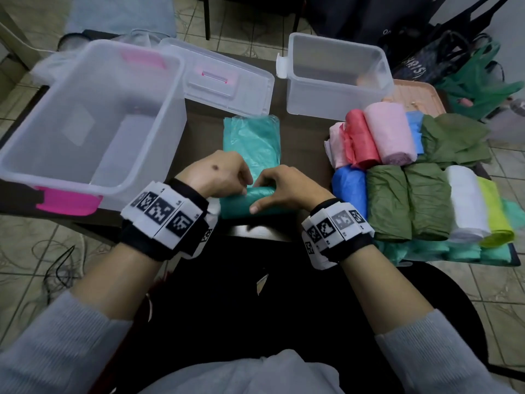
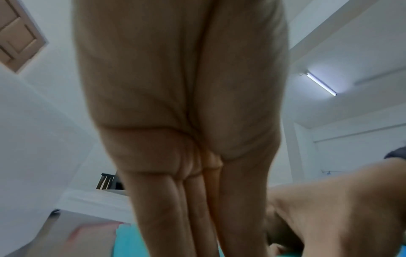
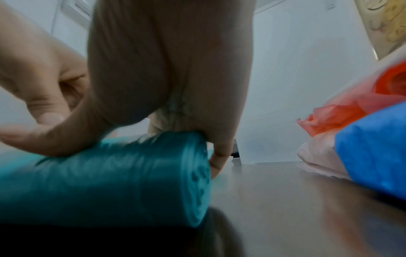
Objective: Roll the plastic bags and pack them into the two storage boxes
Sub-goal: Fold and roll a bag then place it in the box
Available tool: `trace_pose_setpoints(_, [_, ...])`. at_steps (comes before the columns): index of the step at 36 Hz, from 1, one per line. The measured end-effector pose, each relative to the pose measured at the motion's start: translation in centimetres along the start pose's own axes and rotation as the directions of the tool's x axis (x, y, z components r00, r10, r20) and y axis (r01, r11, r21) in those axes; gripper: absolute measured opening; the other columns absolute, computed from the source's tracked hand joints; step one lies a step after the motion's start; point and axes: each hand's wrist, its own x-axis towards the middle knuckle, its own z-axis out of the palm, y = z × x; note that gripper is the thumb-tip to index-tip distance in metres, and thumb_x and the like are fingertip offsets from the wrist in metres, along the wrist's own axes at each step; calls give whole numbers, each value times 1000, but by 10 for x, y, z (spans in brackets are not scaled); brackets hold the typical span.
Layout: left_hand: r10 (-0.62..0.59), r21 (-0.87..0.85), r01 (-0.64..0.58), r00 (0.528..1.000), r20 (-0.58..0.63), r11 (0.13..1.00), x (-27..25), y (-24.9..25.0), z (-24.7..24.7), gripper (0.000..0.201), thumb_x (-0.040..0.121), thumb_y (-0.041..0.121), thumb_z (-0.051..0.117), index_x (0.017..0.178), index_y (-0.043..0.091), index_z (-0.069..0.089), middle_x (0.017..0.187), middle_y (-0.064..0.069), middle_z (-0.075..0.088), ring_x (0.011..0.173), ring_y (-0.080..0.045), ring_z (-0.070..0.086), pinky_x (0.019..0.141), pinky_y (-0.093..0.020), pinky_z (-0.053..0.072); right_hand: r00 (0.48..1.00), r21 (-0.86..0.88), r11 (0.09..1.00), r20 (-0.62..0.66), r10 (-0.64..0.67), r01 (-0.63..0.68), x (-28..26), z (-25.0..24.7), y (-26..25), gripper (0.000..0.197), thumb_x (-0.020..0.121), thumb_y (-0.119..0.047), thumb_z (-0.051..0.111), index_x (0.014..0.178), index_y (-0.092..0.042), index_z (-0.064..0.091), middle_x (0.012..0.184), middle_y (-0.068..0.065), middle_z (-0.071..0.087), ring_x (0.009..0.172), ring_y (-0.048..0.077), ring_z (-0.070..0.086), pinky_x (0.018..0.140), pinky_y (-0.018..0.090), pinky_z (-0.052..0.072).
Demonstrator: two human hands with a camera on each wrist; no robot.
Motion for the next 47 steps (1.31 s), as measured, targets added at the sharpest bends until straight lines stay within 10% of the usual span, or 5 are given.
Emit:
trace_pose_setpoints(9, [15,11,-15,999,43,1000,-6,-7,11,68,63,27,86,124,19,58,123,-2,62,114,-18,57,99,-29,44,1000,-271,962,12,17,-13,-3,0,-6,61,79,-61,57,131,-31,54,123,7,47,120,24,32,100,39,27])
trace_pose_setpoints(27, [-51,158,24,984,169,987,20,7,-4,49,67,26,85,111,18,68,107,-2,69,100,-19,63,92,-37,51,921,-512,852,-375,-107,-110,-33,51,-23,41,81,-13,33,104,-6,66,92,10,65,88,29,64,78,36,53])
trace_pose_setpoints(32, [-51,161,25,986,158,987,23,8,-6,51,73,27,80,121,18,64,114,-2,67,103,-19,62,94,-34,50,981,-514,858,-171,-91,-10,-28,27,-23,42,94,-7,38,135,-9,37,133,10,44,124,28,40,99,35,31])
trace_pose_setpoints(37, [27,109,-14,993,-115,994,19,9,4,42,76,10,75,117,13,65,118,-10,63,106,-24,60,89,-34,50,996,-445,892,-39,74,-84,-7,4,-29,43,89,-7,47,132,-7,43,130,14,47,122,32,42,97,39,36])
trace_pose_setpoints(47, [21,193,8,989,-148,981,18,9,17,61,62,22,86,118,16,62,114,-12,63,104,-31,59,82,-35,49,971,-355,927,150,186,-123,14,-21,-30,38,89,-21,47,126,-12,53,122,10,57,103,25,55,82,33,44])
